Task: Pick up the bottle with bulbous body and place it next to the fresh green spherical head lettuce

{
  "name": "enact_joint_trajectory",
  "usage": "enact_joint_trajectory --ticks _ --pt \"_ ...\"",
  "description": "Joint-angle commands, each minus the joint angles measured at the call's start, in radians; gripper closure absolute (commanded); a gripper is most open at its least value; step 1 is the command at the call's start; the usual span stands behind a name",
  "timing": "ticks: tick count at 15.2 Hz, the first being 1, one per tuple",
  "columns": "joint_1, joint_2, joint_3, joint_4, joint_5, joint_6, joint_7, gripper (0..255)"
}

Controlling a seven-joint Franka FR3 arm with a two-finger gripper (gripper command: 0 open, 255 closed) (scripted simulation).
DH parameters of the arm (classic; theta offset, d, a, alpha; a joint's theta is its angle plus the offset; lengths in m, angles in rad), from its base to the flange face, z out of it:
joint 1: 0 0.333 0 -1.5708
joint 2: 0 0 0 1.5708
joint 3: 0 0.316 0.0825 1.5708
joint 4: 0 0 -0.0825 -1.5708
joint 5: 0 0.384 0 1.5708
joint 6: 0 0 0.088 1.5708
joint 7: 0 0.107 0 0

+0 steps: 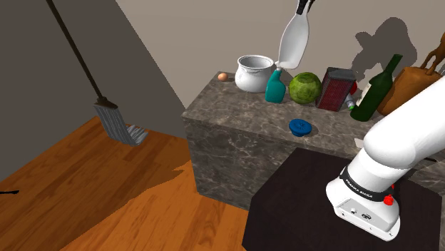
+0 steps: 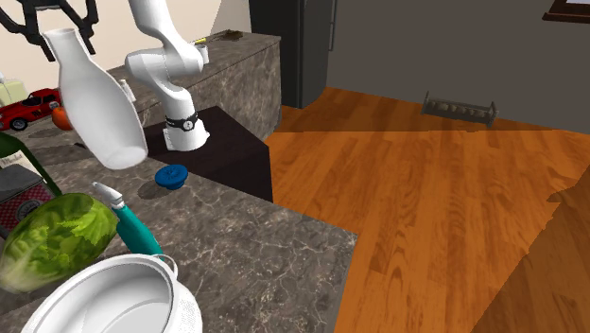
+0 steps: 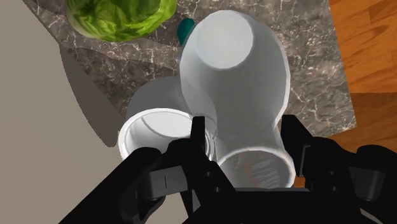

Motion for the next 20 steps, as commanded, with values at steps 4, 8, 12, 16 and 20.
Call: enact_joint_trajectory --ticks 4,8,12,16,20 --pt "-0.002 -0.021 0.001 -0.089 -0.004 0.07 -0.002 255" --pt "-0.003 -0.033 0.002 -0.156 -0.006 0.124 -0.004 255" --pt "-0.004 -0.041 0.001 -0.218 -0.008 0.178 -0.007 255" --pt "-0.005 -0.046 0.0 -0.276 -0.008 0.232 -0.011 255" --pt "-0.006 -0.047 -0.001 -0.331 -0.008 0.285 -0.015 255"
